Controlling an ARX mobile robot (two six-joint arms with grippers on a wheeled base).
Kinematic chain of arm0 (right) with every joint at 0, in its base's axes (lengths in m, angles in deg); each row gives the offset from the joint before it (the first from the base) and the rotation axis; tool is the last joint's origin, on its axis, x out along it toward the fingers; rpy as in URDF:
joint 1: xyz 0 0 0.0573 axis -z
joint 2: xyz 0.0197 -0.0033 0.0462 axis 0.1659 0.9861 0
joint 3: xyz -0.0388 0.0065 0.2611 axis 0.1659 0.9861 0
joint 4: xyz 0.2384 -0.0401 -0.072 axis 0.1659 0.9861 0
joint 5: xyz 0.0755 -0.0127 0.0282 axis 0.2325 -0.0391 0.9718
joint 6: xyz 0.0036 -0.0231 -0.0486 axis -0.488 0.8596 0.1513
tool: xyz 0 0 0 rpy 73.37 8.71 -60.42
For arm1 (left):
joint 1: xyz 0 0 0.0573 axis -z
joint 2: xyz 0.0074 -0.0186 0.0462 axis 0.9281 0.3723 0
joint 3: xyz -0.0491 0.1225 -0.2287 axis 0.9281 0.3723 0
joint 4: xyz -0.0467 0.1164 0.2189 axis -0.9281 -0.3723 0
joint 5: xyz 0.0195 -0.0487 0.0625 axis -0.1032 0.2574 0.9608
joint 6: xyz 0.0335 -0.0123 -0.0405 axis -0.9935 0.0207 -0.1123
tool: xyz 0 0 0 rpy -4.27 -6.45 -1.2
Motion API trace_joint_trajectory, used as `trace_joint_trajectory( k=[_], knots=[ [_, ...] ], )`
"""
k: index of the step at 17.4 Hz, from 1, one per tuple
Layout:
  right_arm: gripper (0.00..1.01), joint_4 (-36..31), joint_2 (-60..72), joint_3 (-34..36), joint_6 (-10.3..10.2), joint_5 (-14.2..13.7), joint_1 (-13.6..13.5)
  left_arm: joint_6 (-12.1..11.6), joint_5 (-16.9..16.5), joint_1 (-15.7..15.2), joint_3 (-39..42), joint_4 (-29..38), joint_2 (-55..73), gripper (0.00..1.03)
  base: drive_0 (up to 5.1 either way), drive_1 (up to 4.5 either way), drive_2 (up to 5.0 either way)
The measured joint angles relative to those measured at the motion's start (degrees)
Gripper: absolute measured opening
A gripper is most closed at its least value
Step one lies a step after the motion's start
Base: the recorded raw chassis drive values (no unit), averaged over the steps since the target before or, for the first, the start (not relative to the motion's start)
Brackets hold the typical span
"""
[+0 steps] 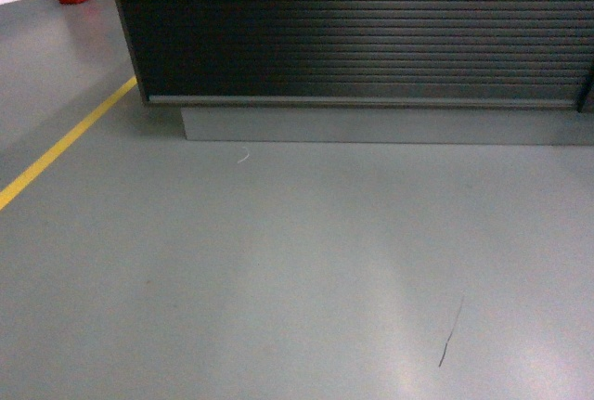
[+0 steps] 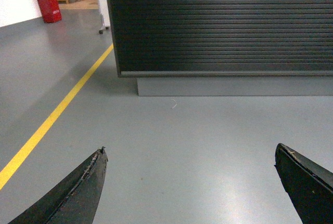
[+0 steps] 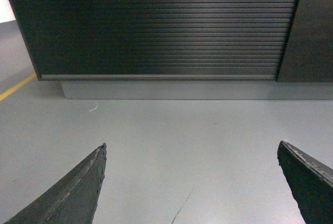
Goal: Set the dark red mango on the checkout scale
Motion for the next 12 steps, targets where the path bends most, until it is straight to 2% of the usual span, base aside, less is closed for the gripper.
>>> trace_joint_trajectory(
  k=[12],
  knots=[
    [0.98,-0.1,0.0,0.0,0.0,0.0,0.0,0.0,0.0,0.0,0.0,0.1,0.0,0.98,0.0,4.06,-4.0]
  ],
)
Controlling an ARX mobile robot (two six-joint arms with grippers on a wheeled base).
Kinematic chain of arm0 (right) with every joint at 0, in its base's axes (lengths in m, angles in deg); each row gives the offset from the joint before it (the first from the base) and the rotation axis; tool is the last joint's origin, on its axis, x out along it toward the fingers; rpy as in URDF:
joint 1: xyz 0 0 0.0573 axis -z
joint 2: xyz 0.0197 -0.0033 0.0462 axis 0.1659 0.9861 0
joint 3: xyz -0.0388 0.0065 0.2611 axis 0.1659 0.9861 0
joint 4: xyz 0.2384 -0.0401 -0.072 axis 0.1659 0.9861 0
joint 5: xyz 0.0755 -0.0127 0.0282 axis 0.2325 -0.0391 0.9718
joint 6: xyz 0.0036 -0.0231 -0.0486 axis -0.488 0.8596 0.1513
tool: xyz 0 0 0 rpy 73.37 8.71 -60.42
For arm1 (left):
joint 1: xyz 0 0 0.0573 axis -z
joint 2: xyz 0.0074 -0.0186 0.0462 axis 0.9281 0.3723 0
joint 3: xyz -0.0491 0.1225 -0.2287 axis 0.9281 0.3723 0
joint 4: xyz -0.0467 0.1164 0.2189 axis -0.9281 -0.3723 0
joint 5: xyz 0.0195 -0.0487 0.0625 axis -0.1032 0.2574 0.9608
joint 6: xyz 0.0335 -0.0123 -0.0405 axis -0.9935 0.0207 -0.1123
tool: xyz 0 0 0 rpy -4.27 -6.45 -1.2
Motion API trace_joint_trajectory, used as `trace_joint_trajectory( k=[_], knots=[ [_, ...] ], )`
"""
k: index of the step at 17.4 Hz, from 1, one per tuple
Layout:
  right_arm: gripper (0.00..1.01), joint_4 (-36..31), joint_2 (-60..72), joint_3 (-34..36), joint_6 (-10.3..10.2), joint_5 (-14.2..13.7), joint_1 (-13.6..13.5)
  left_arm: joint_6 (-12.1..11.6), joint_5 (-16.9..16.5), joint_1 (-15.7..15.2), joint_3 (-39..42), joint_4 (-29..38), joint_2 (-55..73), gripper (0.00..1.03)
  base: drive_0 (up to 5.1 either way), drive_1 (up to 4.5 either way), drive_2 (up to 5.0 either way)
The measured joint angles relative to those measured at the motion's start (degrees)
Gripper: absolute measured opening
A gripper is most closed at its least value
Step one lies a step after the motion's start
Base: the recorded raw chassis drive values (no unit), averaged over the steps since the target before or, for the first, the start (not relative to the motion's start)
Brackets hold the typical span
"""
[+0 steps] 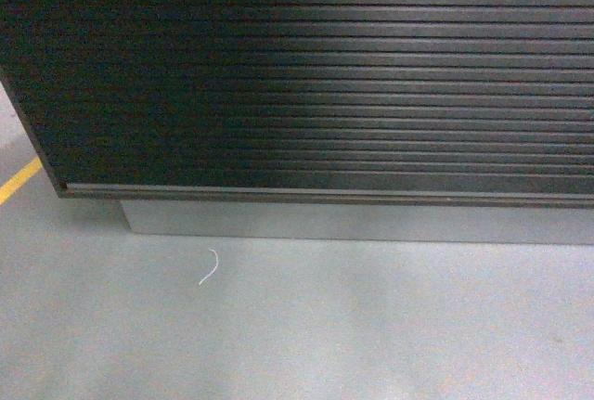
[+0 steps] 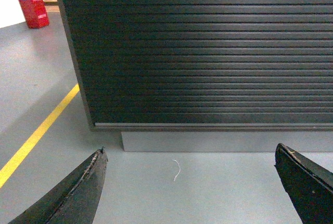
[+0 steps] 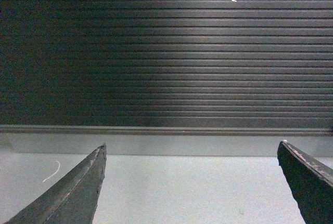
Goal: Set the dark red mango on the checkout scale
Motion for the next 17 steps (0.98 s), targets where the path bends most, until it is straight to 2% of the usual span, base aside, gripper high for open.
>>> trace_joint_trajectory(
  k=[17],
  knots=[
    [0.98,0.1,0.0,0.0,0.0,0.0,0.0,0.0,0.0,0.0,0.0,0.0,0.0,0.98,0.0,3.92,-4.0]
  ],
)
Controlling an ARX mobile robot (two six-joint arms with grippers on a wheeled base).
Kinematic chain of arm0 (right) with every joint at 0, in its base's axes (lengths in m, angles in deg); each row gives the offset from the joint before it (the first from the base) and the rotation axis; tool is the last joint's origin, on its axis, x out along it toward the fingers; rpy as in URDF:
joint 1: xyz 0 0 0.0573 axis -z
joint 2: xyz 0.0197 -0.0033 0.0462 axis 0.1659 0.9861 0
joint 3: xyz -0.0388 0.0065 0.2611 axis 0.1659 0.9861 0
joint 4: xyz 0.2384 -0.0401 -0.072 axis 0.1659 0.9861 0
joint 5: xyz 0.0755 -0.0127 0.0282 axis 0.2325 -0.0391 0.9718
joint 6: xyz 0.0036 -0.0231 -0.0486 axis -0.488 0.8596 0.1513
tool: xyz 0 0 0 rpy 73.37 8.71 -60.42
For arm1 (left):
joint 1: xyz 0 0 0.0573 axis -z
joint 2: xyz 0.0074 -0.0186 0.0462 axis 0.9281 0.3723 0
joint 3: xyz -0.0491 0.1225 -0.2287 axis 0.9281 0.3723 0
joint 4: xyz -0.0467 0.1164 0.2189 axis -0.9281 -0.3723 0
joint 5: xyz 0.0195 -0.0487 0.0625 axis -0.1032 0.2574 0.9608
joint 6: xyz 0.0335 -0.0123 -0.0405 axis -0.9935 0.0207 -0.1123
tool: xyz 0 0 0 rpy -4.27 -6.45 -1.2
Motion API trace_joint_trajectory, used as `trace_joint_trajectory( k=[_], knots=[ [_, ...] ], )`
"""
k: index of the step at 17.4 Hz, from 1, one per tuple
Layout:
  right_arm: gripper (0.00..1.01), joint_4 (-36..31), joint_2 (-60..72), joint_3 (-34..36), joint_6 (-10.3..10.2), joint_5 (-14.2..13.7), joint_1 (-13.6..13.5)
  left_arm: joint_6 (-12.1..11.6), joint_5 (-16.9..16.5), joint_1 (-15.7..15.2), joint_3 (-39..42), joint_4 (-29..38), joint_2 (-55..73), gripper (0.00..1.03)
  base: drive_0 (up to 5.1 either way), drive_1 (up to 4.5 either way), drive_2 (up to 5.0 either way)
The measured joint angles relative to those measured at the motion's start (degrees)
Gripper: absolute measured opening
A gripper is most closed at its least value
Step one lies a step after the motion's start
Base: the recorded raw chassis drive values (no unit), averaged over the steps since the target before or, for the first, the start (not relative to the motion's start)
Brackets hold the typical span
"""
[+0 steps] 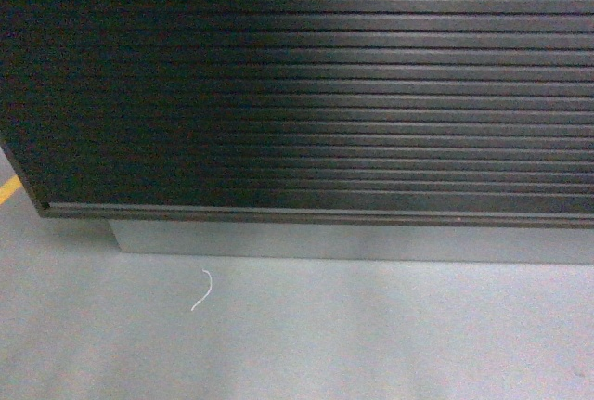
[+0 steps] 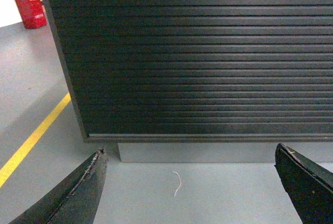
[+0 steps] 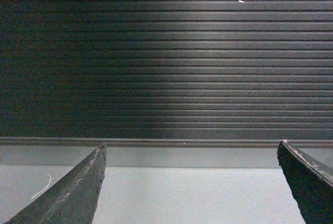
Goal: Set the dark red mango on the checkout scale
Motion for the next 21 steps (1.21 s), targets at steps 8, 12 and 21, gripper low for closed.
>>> trace_joint_trajectory(
  k=[8,12,21],
  knots=[
    [0.98,0.0,0.0,0.0,0.0,0.0,0.0,0.0,0.0,0.0,0.0,-0.2,0.0,0.98,-0.1,3.86,-4.1],
    [0.98,-0.2,0.0,0.0,0.0,0.0,0.0,0.0,0.0,0.0,0.0,0.1,0.0,0.98,-0.1,3.86,-4.1],
    [0.98,0.0,0.0,0.0,0.0,0.0,0.0,0.0,0.0,0.0,0.0,-0.1,0.0,0.98,0.0,1.98,-2.0]
  ],
)
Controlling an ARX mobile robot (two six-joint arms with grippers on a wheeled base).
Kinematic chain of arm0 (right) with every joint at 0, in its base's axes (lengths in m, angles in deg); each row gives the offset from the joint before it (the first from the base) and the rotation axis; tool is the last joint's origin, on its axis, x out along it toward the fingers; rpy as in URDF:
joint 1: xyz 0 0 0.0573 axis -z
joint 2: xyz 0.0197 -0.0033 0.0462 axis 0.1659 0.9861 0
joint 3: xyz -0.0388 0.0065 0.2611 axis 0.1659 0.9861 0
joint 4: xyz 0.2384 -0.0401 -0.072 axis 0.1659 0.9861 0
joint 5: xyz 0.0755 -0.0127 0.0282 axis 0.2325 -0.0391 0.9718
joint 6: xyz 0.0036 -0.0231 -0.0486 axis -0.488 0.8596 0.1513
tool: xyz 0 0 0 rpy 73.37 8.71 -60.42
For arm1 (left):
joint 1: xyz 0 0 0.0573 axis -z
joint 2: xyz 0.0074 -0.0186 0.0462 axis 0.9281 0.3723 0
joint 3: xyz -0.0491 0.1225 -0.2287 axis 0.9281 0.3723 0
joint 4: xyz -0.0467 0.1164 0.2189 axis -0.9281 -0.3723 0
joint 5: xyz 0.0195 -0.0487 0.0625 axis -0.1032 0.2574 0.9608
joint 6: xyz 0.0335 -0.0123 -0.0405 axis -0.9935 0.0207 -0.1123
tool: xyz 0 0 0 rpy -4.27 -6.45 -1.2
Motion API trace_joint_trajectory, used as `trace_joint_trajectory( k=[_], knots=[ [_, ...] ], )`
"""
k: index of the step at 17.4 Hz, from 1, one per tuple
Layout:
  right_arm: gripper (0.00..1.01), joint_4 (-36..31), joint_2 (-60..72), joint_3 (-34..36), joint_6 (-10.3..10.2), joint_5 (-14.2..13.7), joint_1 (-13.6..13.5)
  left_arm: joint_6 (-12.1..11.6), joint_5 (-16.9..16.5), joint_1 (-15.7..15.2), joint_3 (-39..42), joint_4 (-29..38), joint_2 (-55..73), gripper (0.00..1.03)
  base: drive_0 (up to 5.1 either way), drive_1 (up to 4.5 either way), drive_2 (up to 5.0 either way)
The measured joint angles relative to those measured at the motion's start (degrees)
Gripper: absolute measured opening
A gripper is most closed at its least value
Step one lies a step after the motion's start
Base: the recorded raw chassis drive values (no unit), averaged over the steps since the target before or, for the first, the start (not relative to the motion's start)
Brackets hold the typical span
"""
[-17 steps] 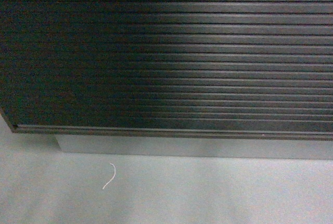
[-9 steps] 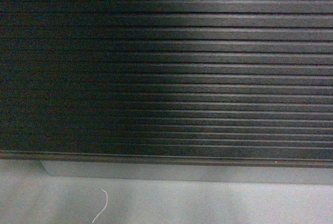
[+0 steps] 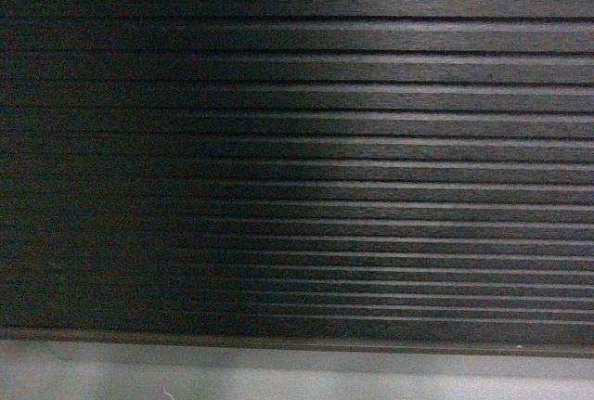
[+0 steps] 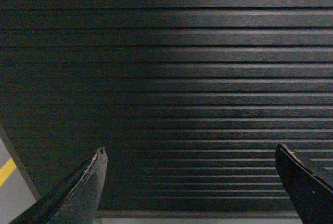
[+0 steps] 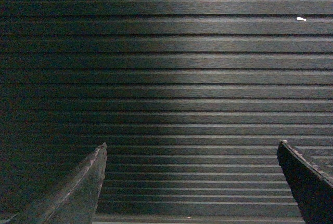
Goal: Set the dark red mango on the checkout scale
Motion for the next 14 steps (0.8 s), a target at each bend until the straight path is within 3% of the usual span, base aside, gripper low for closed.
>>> trace_joint_trajectory(
  k=[14],
  knots=[
    [0.98,0.1,0.0,0.0,0.0,0.0,0.0,0.0,0.0,0.0,0.0,-0.1,0.0,0.98,0.0,0.00,0.0]
  ],
)
